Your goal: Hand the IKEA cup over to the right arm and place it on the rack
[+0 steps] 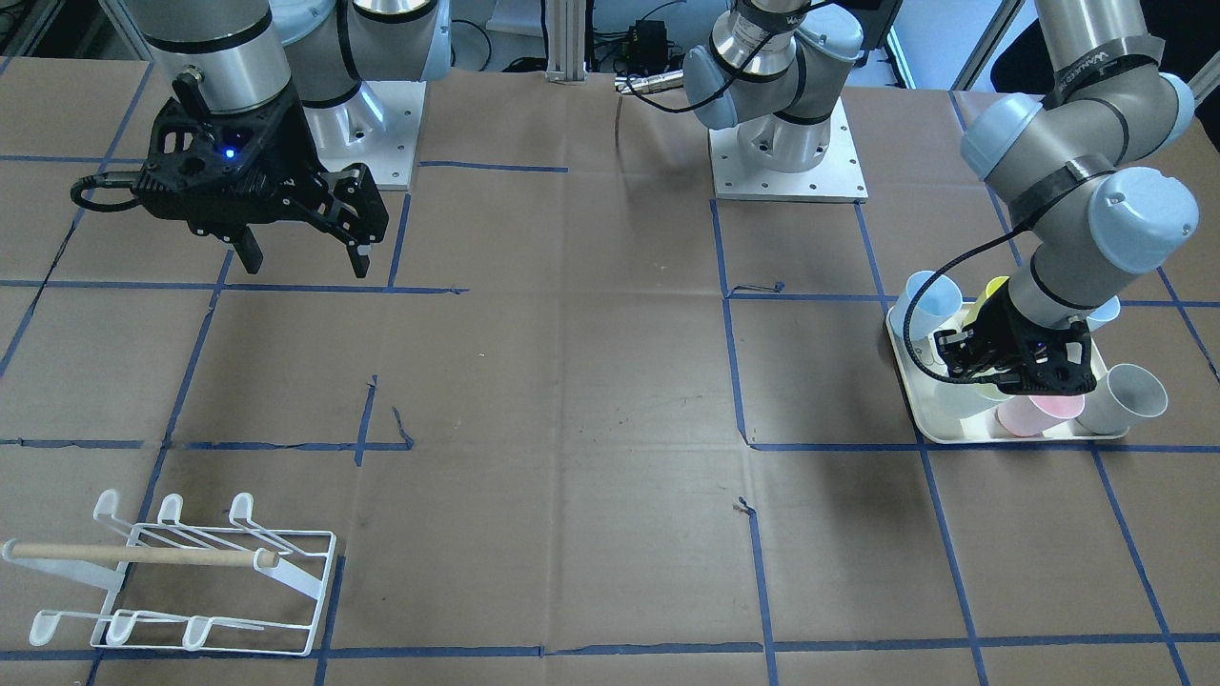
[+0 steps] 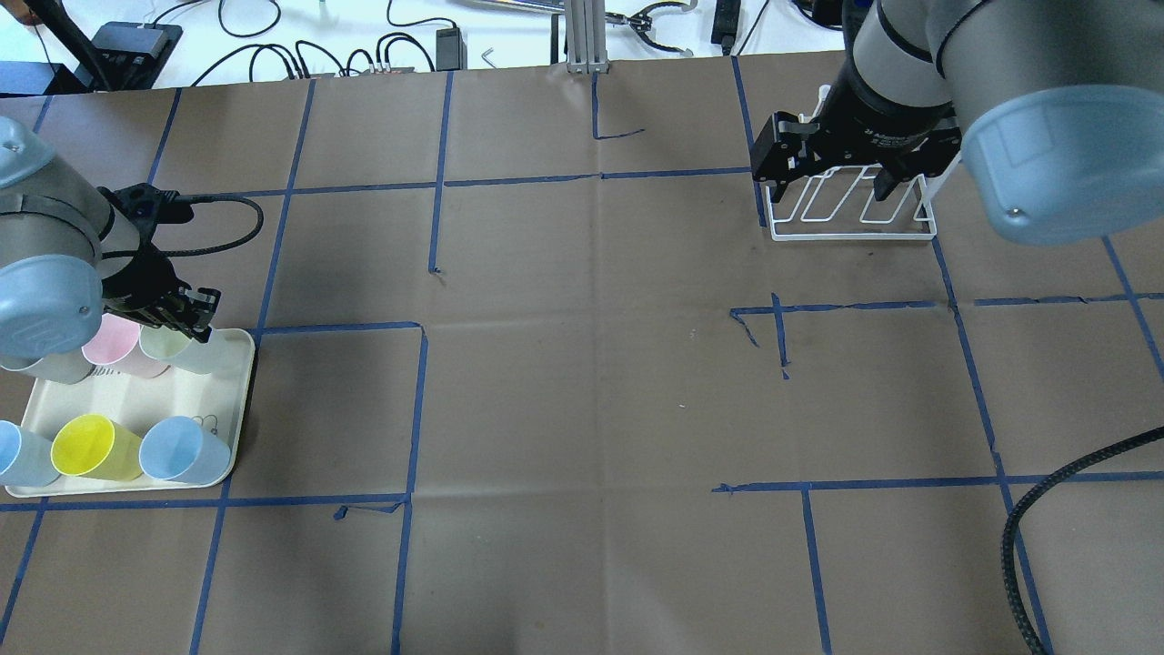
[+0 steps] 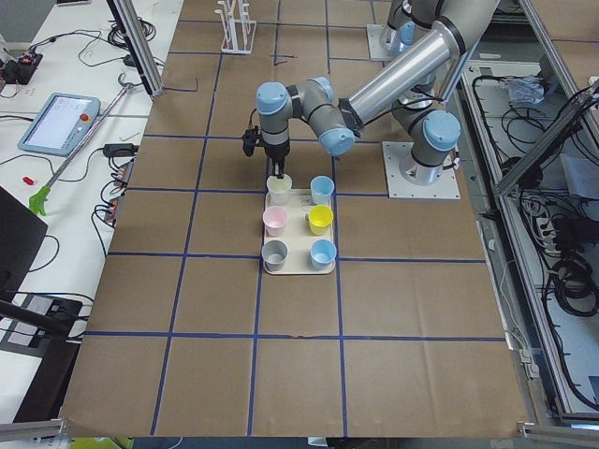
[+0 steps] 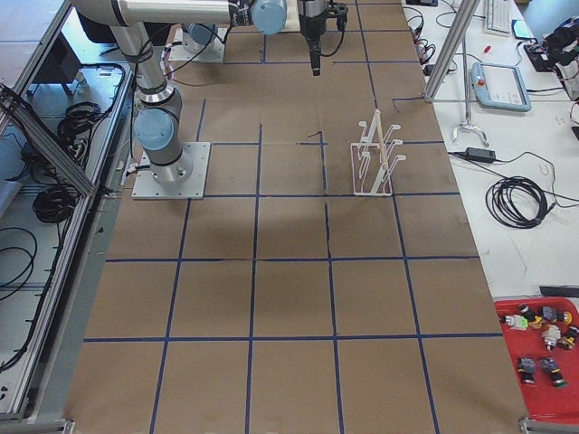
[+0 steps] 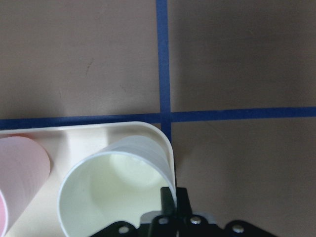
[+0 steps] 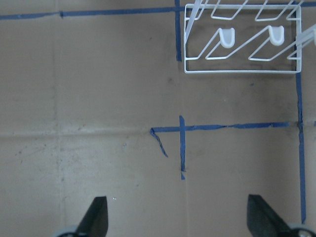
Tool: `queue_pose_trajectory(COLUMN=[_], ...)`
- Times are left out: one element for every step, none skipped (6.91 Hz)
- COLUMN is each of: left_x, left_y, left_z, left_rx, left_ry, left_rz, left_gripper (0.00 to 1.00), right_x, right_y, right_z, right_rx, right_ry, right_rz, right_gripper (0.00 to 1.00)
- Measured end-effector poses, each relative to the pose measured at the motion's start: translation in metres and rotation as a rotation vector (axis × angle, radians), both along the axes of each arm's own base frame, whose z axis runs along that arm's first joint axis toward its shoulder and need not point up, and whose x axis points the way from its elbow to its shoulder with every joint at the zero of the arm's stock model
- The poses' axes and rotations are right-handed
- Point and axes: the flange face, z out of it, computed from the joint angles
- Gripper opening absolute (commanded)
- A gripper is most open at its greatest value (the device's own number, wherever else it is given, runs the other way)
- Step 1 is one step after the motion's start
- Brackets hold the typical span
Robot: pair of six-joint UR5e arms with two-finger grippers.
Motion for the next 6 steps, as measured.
queue_pose_trajectory(left_x=[0.001,0.002,0.004,0.005,0.005,0.003], left_y=[-0.004,-0.010,-0.016,-0.022,-0.027,-0.031], left_z=[0.032,0.064,0.094,0.118,0.131,0.135], left_rx=[0.014,0.028,0.038,0.042,0.045,0.041], left_ry=[0.004,0.012,0.019,0.024,0.030,0.043], left_rz=[0.001,0.001,0.000,-0.003,-0.005,-0.009], left_gripper=[0.00,0.00,0.00,0.00,0.00,0.00], right_x=[0.003,0.009,0.016,0.024,0.031,0.037], right_y=[0.000,0.004,0.011,0.017,0.024,0.031], right_z=[-0.012,-0.021,-0.027,-0.032,-0.038,-0.044], right_rx=[-0.088,-0.169,-0.234,-0.272,-0.291,-0.310], right_ry=[-0.042,-0.122,-0.240,-0.375,-0.500,-0.627], right_rz=[-0.025,-0.077,-0.160,-0.242,-0.308,-0.370], right_gripper=[1.00,1.00,1.00,1.00,1.00,1.00])
